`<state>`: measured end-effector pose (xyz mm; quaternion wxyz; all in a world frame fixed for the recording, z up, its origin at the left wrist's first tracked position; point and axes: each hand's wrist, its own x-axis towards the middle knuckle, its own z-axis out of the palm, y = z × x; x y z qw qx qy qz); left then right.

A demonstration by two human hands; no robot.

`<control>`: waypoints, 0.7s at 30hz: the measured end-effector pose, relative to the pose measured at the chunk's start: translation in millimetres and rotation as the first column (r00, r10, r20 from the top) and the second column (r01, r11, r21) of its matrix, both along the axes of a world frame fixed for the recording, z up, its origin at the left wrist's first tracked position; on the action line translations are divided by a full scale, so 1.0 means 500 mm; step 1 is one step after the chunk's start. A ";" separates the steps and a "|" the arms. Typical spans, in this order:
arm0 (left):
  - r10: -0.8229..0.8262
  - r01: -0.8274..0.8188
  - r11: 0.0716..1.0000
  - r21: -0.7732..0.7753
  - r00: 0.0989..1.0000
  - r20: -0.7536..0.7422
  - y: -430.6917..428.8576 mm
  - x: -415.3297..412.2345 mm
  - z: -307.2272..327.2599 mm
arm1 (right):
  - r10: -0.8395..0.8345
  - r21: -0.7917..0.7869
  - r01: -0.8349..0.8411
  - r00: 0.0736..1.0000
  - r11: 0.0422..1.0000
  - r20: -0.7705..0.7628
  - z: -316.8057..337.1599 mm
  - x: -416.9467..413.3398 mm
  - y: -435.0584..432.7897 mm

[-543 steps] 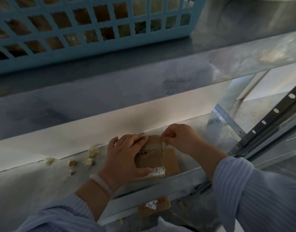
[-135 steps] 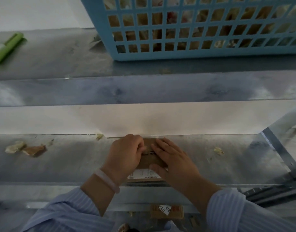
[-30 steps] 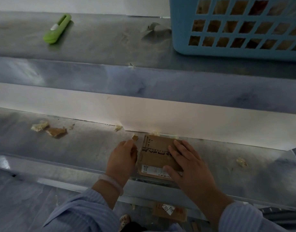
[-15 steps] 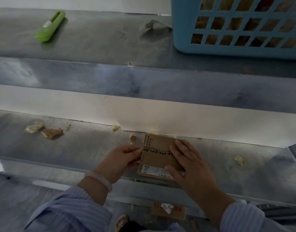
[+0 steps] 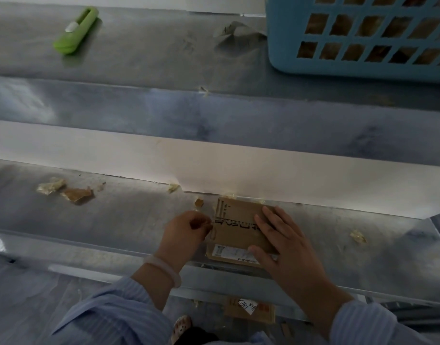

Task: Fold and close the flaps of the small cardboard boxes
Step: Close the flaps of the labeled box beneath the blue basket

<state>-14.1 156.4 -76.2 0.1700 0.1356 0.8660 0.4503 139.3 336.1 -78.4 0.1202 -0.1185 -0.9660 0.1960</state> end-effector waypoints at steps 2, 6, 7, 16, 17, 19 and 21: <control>0.044 -0.128 0.967 0.222 0.936 0.349 -0.003 0.004 0.000 | 0.001 0.002 -0.001 1.000 1.000 -0.004 0.001 0.002 0.003; -0.076 -0.210 0.898 0.386 0.790 0.608 -0.016 0.003 -0.007 | 0.008 -0.013 -0.008 1.000 1.000 0.013 0.002 0.001 -0.001; -0.095 -0.199 0.900 0.388 0.779 0.620 -0.015 0.001 -0.010 | 0.010 -0.020 -0.010 1.000 1.000 0.020 0.002 0.001 -0.001; 0.285 -0.352 0.912 0.210 0.913 0.293 -0.053 -0.100 -0.017 | 0.081 -0.229 -0.085 0.996 0.970 -0.026 0.017 0.000 0.018; 0.273 -0.342 0.920 0.193 0.910 0.311 -0.058 -0.113 -0.017 | 0.086 -0.248 -0.097 0.995 0.964 -0.053 0.017 0.002 0.024; 0.227 -0.245 0.968 0.055 0.948 0.224 -0.060 -0.130 -0.021 | 0.084 -0.249 -0.105 0.992 0.963 -0.093 0.022 0.004 0.031; 0.143 -0.140 0.982 -0.124 0.990 0.015 -0.049 -0.123 -0.007 | 0.058 -0.204 -0.091 0.985 0.975 -0.163 0.035 0.002 0.031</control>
